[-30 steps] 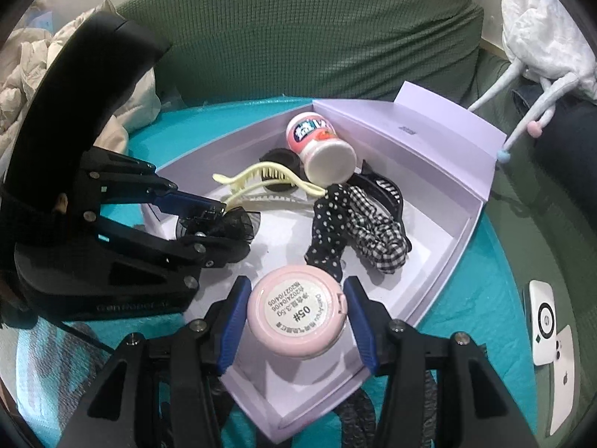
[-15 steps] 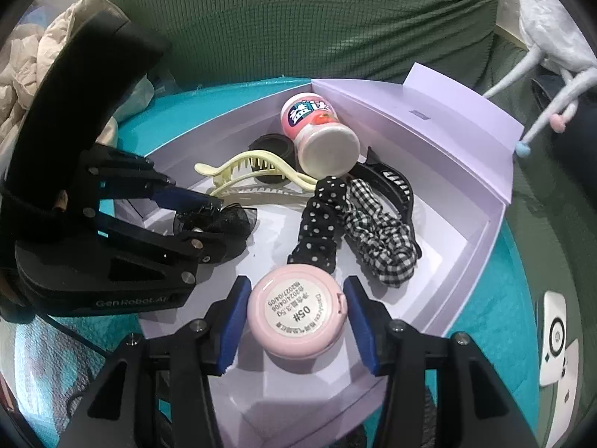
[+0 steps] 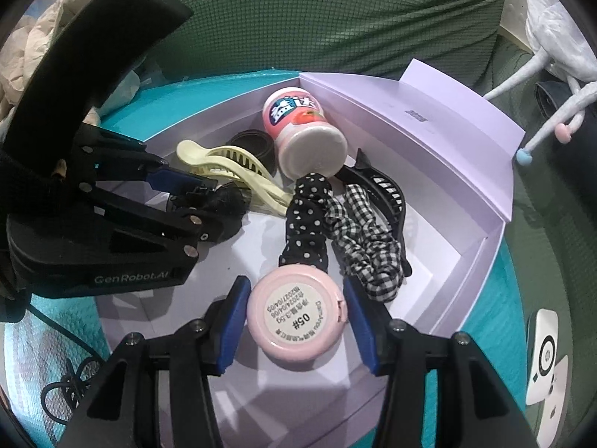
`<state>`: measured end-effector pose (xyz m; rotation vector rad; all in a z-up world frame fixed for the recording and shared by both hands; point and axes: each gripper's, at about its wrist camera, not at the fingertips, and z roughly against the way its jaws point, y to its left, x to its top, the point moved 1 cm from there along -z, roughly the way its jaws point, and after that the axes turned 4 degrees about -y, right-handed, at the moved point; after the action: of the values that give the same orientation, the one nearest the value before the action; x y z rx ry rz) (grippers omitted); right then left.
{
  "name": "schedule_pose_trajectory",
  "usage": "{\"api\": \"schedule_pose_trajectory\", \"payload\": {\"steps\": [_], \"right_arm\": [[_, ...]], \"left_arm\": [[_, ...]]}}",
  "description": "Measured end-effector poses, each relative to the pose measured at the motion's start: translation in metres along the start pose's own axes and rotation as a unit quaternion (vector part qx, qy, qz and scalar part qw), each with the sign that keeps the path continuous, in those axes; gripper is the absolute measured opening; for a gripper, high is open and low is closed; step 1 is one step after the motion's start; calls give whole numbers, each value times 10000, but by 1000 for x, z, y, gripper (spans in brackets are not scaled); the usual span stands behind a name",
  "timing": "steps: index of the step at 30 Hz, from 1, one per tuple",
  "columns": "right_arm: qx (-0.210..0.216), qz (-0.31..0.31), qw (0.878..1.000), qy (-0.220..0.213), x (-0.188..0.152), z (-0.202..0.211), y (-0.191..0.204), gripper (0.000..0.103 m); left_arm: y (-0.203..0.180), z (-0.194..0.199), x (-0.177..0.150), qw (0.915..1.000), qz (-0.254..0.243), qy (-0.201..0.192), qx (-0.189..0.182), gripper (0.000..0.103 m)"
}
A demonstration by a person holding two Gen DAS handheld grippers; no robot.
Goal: Organize objects
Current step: 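Lower the bow clip and pink compact with both grippers into the box, then open both grippers to release the bow clip and compact in the box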
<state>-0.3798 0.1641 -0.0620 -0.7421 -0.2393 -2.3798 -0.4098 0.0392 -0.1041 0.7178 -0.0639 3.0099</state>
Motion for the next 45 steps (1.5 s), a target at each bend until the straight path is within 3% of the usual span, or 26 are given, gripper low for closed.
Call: {"api": "schedule_pose_trajectory", "payload": {"steps": [17, 37, 45], "right_arm": [[-336, 249, 9985, 366, 5, -12, 4, 56], [-251, -35, 9993, 260, 8, -9, 0, 75], [-483, -101, 9987, 106, 11, 5, 1, 78]], "left_arm": [[-1, -2, 4, 9997, 206, -38, 116, 40], [-6, -1, 2, 9994, 159, -287, 56, 59], [-9, 22, 2, 9975, 104, -662, 232, 71]]}}
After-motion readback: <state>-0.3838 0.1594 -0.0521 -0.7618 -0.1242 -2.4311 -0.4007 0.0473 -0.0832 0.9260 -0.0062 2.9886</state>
